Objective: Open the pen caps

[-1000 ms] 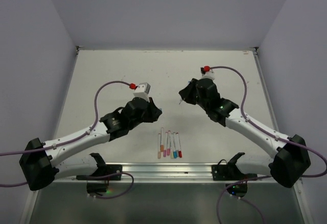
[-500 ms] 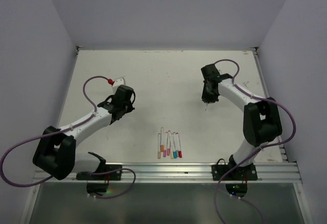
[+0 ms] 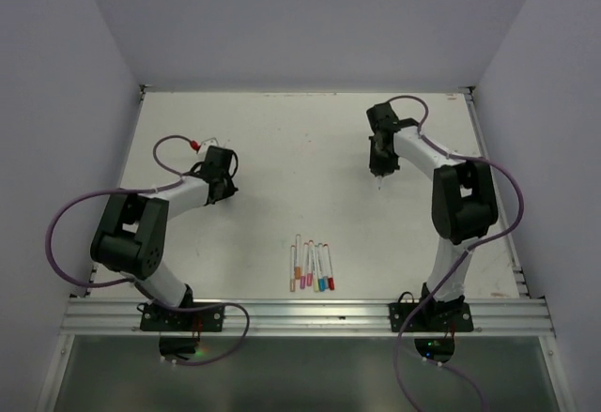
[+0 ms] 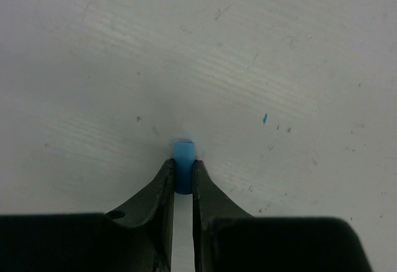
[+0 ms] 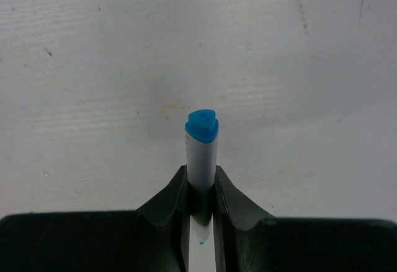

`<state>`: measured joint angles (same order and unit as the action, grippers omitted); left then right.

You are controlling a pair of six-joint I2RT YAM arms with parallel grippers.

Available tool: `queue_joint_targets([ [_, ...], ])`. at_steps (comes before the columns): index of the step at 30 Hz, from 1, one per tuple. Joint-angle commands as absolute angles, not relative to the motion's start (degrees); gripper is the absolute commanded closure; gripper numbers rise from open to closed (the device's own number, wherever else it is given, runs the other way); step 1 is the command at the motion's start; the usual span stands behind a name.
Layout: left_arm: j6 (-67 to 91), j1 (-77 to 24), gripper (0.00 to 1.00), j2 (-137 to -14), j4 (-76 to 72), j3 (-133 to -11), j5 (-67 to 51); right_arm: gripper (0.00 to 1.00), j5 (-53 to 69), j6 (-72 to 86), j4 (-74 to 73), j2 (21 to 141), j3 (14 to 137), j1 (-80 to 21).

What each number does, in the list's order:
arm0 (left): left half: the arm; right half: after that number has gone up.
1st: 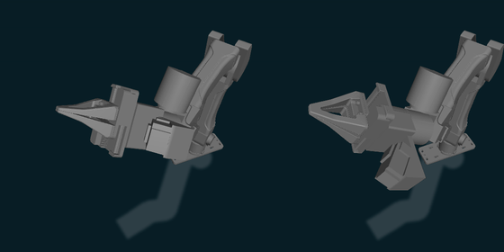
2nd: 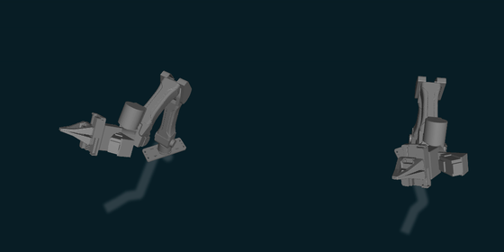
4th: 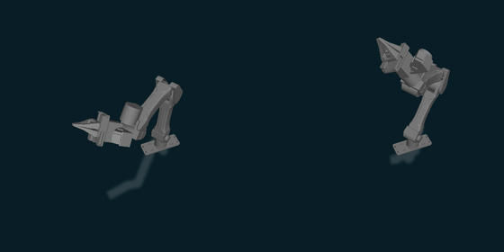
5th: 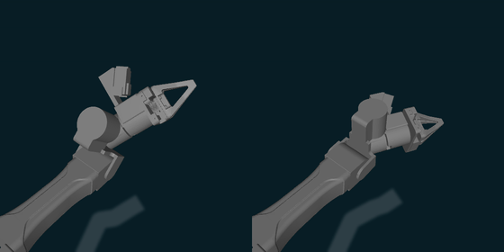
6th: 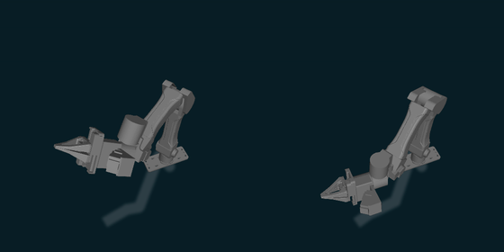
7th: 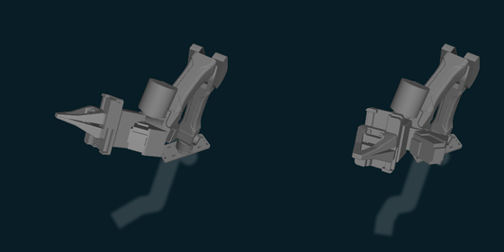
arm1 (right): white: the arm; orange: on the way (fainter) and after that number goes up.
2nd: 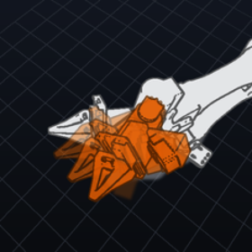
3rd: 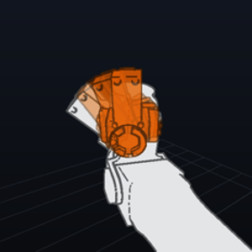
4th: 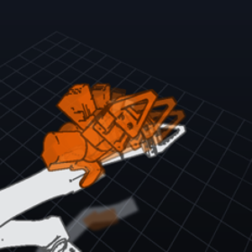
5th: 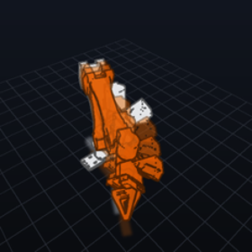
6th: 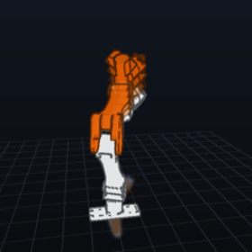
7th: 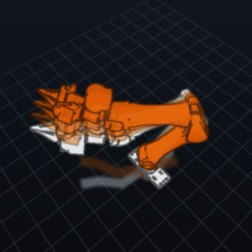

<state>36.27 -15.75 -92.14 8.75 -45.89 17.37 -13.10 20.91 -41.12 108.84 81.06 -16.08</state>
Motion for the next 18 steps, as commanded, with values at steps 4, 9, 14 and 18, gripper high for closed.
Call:
queue_joint_targets([
  [4,34.28,-14.77,1.00,-97.90,5.18,-52.20,14.06,1.00,-8.97,19.51,-38.94,116.89,87.09,-17.40],
  [9,33.84,-14.24,1.00,-101.16,3.60,-53.17,12.83,1.00,-8.35,20.56,-37.44,120.84,89.73,-21.00],
  [14,32.70,-13.54,1.00,-104.50,3.25,-53.88,11.60,1.00,-9.05,21.44,-36.57,124.27,91.05,-22.50],
  [18,32.34,-13.45,1.00,-105.03,2.72,-52.74,11.87,0.96,-9.31,21.62,-36.21,124.98,90.88,-22.76],
])
